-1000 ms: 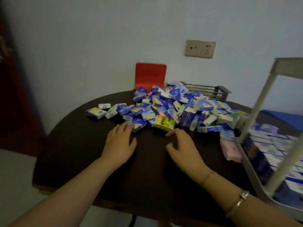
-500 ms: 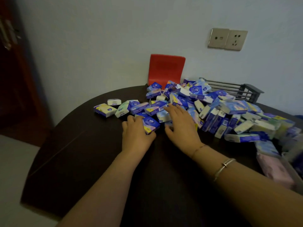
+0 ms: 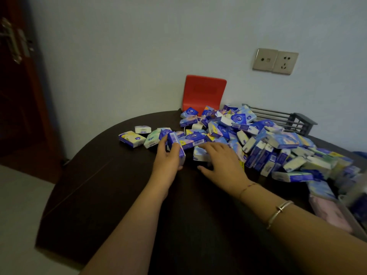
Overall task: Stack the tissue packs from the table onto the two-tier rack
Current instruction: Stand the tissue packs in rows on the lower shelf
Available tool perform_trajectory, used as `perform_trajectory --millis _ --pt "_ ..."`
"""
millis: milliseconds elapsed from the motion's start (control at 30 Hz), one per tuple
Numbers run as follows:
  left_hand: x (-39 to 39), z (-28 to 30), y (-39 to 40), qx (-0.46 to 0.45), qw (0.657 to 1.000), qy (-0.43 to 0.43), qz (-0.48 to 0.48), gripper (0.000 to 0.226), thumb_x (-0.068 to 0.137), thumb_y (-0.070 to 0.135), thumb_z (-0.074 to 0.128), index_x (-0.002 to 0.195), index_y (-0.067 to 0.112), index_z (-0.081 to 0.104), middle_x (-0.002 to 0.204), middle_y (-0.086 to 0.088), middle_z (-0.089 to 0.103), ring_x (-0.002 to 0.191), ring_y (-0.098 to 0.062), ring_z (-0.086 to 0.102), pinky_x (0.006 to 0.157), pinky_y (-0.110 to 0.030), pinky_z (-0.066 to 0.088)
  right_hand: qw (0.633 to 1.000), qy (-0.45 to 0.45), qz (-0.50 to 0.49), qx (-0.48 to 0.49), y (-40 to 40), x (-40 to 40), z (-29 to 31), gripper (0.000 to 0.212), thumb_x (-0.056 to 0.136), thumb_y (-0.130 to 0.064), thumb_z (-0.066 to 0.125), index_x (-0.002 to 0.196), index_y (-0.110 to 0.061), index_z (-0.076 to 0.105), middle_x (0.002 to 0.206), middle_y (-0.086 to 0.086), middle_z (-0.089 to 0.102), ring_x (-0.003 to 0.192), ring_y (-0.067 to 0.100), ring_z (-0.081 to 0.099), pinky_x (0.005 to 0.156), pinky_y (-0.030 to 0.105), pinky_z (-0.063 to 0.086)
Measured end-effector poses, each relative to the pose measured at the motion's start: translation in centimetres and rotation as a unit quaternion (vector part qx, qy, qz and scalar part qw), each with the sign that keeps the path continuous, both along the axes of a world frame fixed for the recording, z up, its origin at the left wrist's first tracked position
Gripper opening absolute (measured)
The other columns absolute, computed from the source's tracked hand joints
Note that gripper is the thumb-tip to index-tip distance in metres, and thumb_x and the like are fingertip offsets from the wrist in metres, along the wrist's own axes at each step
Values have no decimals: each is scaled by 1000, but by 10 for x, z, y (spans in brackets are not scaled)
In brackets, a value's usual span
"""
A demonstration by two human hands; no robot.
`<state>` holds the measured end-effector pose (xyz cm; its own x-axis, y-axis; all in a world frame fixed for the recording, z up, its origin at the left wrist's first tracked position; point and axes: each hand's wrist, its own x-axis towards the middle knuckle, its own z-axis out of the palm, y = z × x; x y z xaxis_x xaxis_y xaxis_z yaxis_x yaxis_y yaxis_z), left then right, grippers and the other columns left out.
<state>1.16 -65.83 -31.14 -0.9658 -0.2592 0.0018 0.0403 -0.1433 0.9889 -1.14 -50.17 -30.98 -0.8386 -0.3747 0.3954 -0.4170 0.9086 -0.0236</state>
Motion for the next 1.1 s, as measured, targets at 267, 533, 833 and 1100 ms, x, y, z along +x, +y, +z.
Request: perform_trajectory --millis 267,533,833,1100 --pt "-4 2 -4 161 985 -69 -7 41 95 44 44 130 27 33 119 -14 54 96 -24 56 61 -35 47 993 79 -29 -78 -11 7 3 31 94 -26 49 125 -23 53 112 1 61 108 21 51 94 36 40" --pt "-13 -1 -4 242 968 -62 -23 69 86 49 61 138 20 27 124 -12 59 104 -28 64 83 -47 55 853 -157 191 -459 -36 43 10 36 89 6 49 110 -18 66 111 -10 67 105 -1 60 92 14 46" --pt "-18 -5 -16 177 982 -40 60 61 90 33 61 140 34 25 132 -6 55 107 -23 63 91 -48 52 970 -116 27 -211 -40 -18 5 59 82 -23 63 137 -27 40 137 2 47 132 20 35 110 36 31" --pt "0 -1 -12 58 994 49 84 60 88 28 65 134 30 27 132 -2 52 105 -16 63 70 -21 53 995 -47 6 -93 -30 -3 8 64 82 -27 64 140 -26 37 124 6 42 118 25 41 101 33 37"
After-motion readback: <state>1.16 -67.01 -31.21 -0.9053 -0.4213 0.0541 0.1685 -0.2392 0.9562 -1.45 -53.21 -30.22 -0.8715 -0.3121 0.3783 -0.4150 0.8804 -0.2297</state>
